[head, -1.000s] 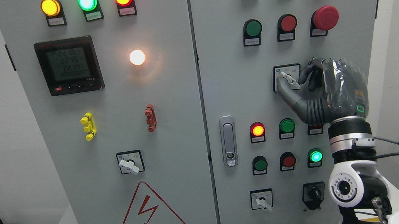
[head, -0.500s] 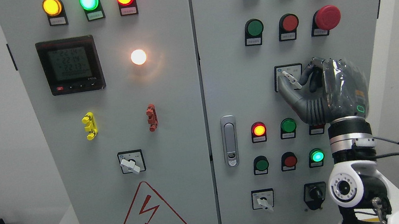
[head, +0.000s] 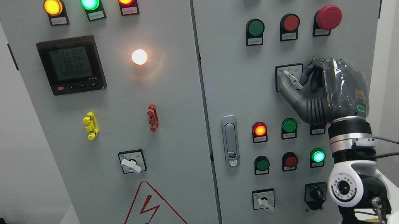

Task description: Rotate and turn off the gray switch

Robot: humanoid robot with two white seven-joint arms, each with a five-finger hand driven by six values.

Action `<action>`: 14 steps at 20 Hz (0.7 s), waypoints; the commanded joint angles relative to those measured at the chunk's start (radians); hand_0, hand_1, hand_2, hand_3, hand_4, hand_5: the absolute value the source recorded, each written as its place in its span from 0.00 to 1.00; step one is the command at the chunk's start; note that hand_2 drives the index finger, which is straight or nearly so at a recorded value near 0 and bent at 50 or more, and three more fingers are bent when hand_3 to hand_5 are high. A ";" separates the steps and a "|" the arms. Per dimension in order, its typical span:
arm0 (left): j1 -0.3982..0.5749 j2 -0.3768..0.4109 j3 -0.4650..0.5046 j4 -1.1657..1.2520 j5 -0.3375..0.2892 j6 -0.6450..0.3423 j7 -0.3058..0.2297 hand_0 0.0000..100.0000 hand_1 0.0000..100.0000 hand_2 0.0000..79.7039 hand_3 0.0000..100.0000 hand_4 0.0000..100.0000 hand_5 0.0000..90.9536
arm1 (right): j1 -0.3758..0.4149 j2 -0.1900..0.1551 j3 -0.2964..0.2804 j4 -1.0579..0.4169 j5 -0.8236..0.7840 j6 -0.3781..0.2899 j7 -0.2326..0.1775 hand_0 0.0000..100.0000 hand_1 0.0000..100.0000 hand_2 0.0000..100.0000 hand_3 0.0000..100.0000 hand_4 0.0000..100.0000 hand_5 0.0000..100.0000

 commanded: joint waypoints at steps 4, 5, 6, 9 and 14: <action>0.000 0.000 0.032 0.023 -0.008 0.001 0.000 0.12 0.39 0.00 0.00 0.00 0.00 | -0.003 0.005 0.029 0.001 0.000 -0.001 0.003 0.46 0.38 0.73 0.99 0.89 1.00; 0.000 0.000 0.032 0.023 -0.008 0.001 0.001 0.12 0.39 0.00 0.00 0.00 0.00 | -0.003 0.005 0.030 0.001 0.000 -0.001 0.003 0.47 0.38 0.73 0.99 0.89 1.00; 0.000 0.000 0.031 0.023 -0.008 0.001 0.001 0.12 0.39 0.00 0.00 0.00 0.00 | -0.003 0.005 0.030 0.001 0.000 -0.001 0.003 0.48 0.38 0.73 0.99 0.89 1.00; 0.000 0.000 0.032 0.023 -0.008 0.001 0.001 0.12 0.39 0.00 0.00 0.00 0.00 | -0.003 0.005 0.030 0.001 0.000 -0.001 0.003 0.50 0.38 0.74 1.00 0.89 1.00; 0.001 0.000 0.032 0.023 -0.008 0.001 0.000 0.12 0.39 0.00 0.00 0.00 0.00 | -0.003 0.006 0.030 0.001 0.000 -0.001 0.003 0.52 0.39 0.75 1.00 0.90 1.00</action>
